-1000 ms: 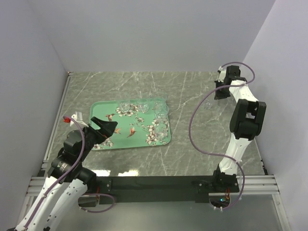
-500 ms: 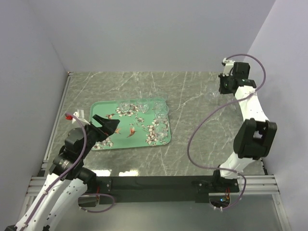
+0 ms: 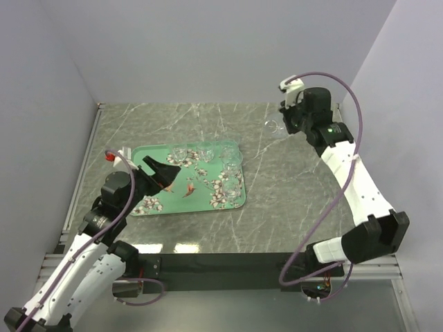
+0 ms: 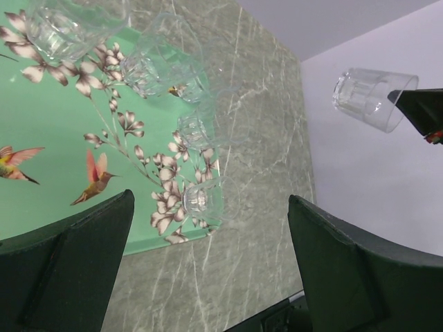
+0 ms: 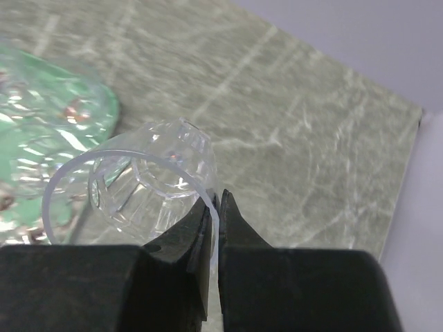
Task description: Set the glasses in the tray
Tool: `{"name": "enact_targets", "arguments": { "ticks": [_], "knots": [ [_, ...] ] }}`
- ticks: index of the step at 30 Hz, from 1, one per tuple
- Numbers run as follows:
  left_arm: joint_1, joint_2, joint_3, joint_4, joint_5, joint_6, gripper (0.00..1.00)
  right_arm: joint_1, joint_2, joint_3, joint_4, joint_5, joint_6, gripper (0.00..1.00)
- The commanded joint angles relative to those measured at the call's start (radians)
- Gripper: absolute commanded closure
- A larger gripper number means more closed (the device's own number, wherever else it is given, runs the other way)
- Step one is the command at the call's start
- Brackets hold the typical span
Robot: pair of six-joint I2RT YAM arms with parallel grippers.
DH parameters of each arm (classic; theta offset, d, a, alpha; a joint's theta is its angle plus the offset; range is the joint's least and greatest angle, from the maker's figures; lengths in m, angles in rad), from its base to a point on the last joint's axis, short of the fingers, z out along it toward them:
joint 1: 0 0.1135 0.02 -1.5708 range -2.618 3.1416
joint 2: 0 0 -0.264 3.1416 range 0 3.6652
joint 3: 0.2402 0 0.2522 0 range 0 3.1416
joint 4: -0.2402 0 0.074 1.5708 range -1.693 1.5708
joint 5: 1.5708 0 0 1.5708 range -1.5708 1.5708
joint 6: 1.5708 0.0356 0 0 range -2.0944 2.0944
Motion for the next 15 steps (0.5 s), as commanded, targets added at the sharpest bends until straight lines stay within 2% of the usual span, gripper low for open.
{"name": "enact_targets", "arguments": {
  "ticks": [1, 9, 15],
  "knots": [
    [0.003, 0.028, 0.06, 0.08, 0.051, 0.033, 0.01, 0.075, -0.066, 0.028, 0.028, 0.059, -0.018, 1.0],
    [0.003, 0.1, 0.084, 0.171, 0.099, 0.053, 0.01, 0.273, -0.066, 0.051, 0.017, 0.177, -0.001, 1.0],
    [-0.005, 0.202, 0.135, 0.234, 0.148, 0.06, 0.01, 0.369, -0.053, 0.032, 0.056, 0.285, 0.004, 1.0]
  ]
}}
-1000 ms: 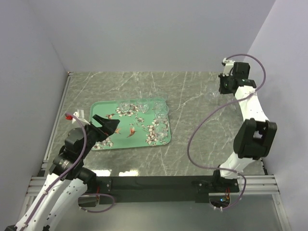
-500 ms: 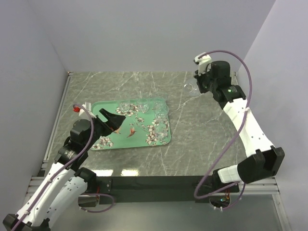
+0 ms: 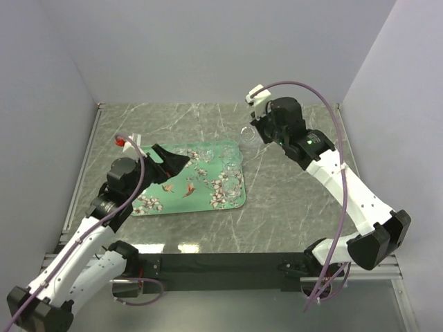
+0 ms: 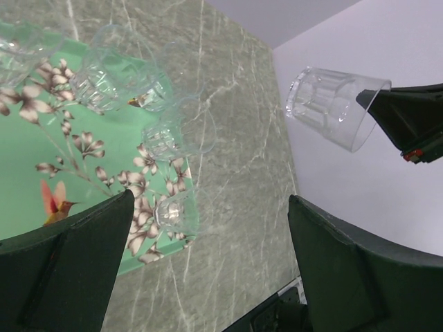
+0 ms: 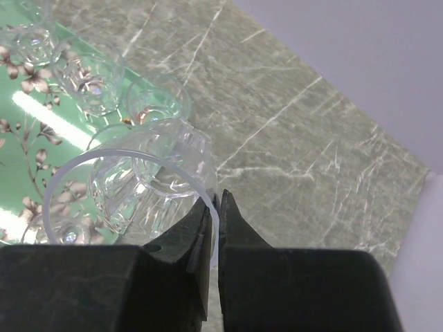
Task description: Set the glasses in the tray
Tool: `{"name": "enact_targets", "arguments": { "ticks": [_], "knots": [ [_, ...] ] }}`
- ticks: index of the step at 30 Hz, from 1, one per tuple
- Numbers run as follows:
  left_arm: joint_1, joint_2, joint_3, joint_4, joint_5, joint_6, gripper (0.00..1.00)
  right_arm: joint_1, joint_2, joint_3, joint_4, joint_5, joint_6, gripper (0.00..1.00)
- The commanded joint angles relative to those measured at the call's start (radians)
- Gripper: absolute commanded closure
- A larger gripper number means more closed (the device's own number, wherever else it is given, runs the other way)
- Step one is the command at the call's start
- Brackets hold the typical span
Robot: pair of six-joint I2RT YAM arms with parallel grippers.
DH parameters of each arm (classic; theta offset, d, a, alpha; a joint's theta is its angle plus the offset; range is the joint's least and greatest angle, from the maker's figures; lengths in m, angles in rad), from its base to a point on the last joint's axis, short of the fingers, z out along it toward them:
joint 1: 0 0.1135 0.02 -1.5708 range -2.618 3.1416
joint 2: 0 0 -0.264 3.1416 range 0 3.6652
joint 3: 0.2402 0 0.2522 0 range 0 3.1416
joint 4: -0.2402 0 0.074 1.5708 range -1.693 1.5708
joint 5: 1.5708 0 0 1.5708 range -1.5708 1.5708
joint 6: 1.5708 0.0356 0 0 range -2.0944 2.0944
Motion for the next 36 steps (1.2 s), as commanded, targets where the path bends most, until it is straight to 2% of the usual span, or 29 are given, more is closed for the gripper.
{"name": "enact_targets", "arguments": {
  "ticks": [1, 5, 9, 15, 18, 23, 26, 29, 31, 32, 35, 36],
  "knots": [
    [-0.009, 0.051, 0.065, 0.109, 0.043, 0.022, 0.01, 0.054, -0.008, 0.019, 0.08, 0.098, 0.011, 1.0],
    [-0.055, 0.118, 0.12, 0.142, -0.001, 0.02, 0.0, 0.104, -0.007, 0.002, 0.128, 0.182, 0.026, 1.0],
    [-0.146, 0.22, 0.179, 0.178, -0.078, 0.029, 0.01, 0.137, 0.005, -0.014, 0.166, 0.273, 0.073, 1.0],
    [-0.267, 0.379, 0.305, 0.196, -0.175, 0.048, 0.0, 0.167, 0.005, -0.032, 0.205, 0.308, 0.109, 1.0],
    [-0.308, 0.479, 0.403, 0.155, -0.23, 0.046, 0.01, 0.177, 0.002, -0.035, 0.209, 0.314, 0.12, 1.0],
    [-0.353, 0.605, 0.545, 0.109, -0.29, 0.061, 0.06, 0.187, 0.002, -0.037, 0.211, 0.311, 0.132, 1.0],
    [-0.374, 0.672, 0.619, 0.037, -0.359, 0.06, 0.15, 0.189, -0.002, -0.037, 0.211, 0.311, 0.137, 1.0],
    [-0.394, 0.724, 0.682, -0.049, -0.446, 0.061, 0.31, 0.188, -0.01, -0.04, 0.214, 0.311, 0.138, 1.0],
    [-0.408, 0.741, 0.705, -0.075, -0.506, 0.069, 0.48, 0.187, -0.011, -0.04, 0.206, 0.304, 0.146, 1.0],
    [-0.417, 0.748, 0.71, -0.084, -0.526, 0.072, 0.62, 0.187, -0.011, -0.043, 0.202, 0.295, 0.155, 1.0],
    [-0.425, 0.763, 0.743, -0.133, -0.587, 0.089, 0.85, 0.189, -0.015, -0.037, 0.177, 0.246, 0.176, 1.0],
    [-0.427, 0.775, 0.754, -0.15, -0.595, 0.094, 1.0, 0.188, -0.018, -0.032, 0.173, 0.229, 0.195, 1.0]
  ]
}}
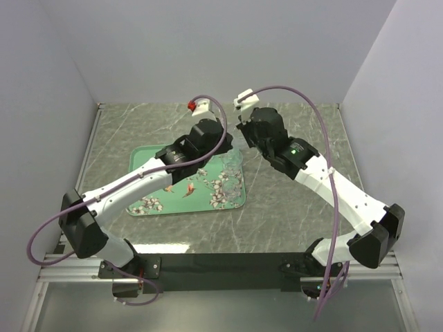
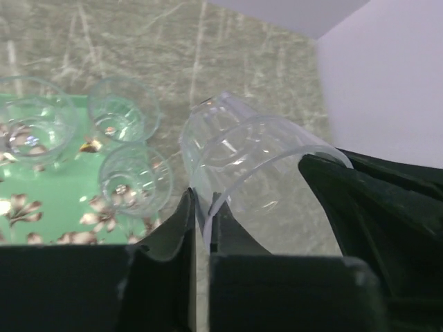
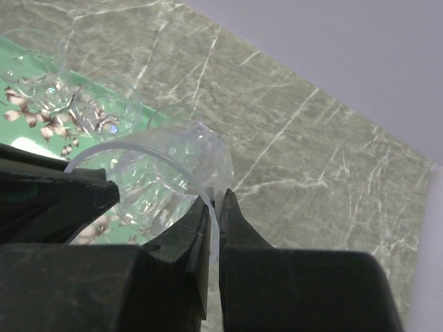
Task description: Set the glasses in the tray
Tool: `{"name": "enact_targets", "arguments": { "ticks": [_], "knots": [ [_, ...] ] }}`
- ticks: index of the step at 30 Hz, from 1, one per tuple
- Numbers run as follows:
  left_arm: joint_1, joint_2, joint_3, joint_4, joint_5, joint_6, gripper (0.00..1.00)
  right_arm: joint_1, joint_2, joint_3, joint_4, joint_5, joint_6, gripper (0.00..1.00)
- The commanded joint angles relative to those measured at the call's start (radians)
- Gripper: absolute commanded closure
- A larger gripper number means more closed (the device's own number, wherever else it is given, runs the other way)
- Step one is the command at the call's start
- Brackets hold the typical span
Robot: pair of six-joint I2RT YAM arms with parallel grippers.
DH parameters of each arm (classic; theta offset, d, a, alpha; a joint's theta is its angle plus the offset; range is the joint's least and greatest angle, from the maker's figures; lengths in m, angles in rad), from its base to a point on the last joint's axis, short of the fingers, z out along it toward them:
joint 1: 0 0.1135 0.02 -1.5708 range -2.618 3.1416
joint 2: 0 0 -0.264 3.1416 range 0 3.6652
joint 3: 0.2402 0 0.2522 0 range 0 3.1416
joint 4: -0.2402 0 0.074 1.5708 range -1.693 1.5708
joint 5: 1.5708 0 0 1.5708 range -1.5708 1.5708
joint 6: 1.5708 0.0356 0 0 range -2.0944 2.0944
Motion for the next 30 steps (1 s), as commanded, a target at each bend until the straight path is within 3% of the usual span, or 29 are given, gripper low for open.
{"name": "enact_targets", "arguments": {
  "ticks": [1, 2, 4, 6, 9, 16, 19, 25, 30],
  "knots": [
    [0.0, 0.015, 0.082, -0.079, -0.123, 0.026, 1.0, 0.004, -0.033, 0.018, 0.028, -0.083, 0.071, 0.98],
    [0.0, 0.019, 0.086, -0.094, -0.13, 0.029, 1.0, 0.004, -0.034, 0.026, 0.017, -0.102, 0.082, 0.96],
    [-0.001, 0.01, 0.083, -0.114, -0.142, 0.038, 1.0, 0.005, -0.034, 0.045, -0.011, -0.154, 0.109, 0.79],
    [-0.001, -0.026, 0.053, -0.102, -0.159, 0.049, 1.0, 0.002, -0.036, 0.059, -0.021, -0.217, 0.123, 0.56],
    [0.002, -0.089, 0.008, -0.064, -0.162, 0.069, 1.0, -0.004, -0.037, 0.073, -0.041, -0.283, 0.134, 0.42],
    [0.019, -0.189, -0.073, -0.087, -0.094, 0.093, 1.0, -0.037, -0.051, 0.113, -0.104, -0.418, 0.082, 0.38],
    [0.029, -0.23, -0.108, -0.1, -0.062, 0.098, 1.0, -0.08, -0.053, 0.151, -0.184, -0.584, -0.018, 0.38],
    [0.055, -0.327, -0.194, -0.133, -0.007, 0.102, 1.0, -0.229, -0.062, 0.178, -0.308, -0.902, -0.188, 0.36],
    [0.091, -0.401, -0.266, -0.154, 0.016, 0.09, 1.0, -0.336, -0.082, 0.118, -0.313, -0.982, -0.199, 0.36]
  ]
}}
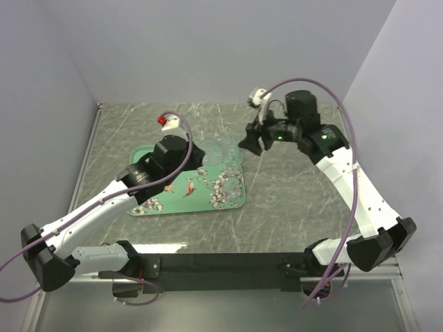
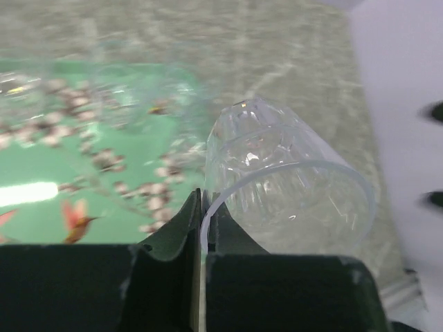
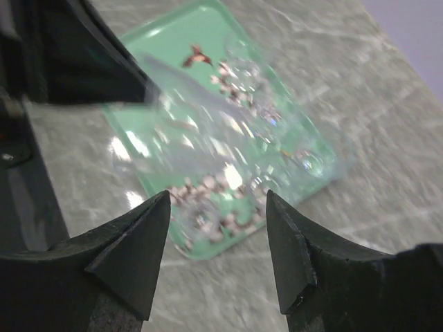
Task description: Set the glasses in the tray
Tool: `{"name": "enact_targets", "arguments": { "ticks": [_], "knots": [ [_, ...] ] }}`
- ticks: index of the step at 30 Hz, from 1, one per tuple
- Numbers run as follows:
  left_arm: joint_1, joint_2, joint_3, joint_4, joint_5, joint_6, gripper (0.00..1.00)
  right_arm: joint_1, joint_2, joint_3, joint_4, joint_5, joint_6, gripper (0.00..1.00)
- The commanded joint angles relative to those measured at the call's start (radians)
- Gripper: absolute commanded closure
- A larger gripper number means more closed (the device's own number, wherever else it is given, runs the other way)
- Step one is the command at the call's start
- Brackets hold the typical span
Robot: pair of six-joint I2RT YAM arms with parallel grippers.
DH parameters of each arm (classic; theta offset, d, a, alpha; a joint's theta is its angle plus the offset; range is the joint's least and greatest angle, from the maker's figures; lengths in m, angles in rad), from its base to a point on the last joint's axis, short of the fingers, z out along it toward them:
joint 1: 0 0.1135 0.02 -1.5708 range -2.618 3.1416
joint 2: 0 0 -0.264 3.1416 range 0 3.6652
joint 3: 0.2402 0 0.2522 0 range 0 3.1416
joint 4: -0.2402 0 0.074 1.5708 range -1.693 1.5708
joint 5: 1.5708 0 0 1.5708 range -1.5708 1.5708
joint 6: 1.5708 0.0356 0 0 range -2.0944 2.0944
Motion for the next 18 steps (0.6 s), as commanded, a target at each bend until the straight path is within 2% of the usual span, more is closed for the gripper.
{"name": "enact_targets", "arguments": {
  "ticks": [1, 7, 18],
  "knots": [
    [0.051, -0.089, -0.037, -0.046, -0.031, 0.007, 1.0, -0.12, -0.064, -0.024, -0.067, -0.045, -0.077, 0.36],
    [0.071, -0.117, -0.087, -0.043, -0.005, 0.002, 1.0, -0.172, -0.086, -0.039, -0.11, -0.191, -0.116, 0.35],
    [0.126, -0.098, -0.176, -0.076, -0.008, -0.039, 1.0, -0.258, -0.087, -0.108, -0.055, -0.121, -0.033, 0.35]
  ]
}}
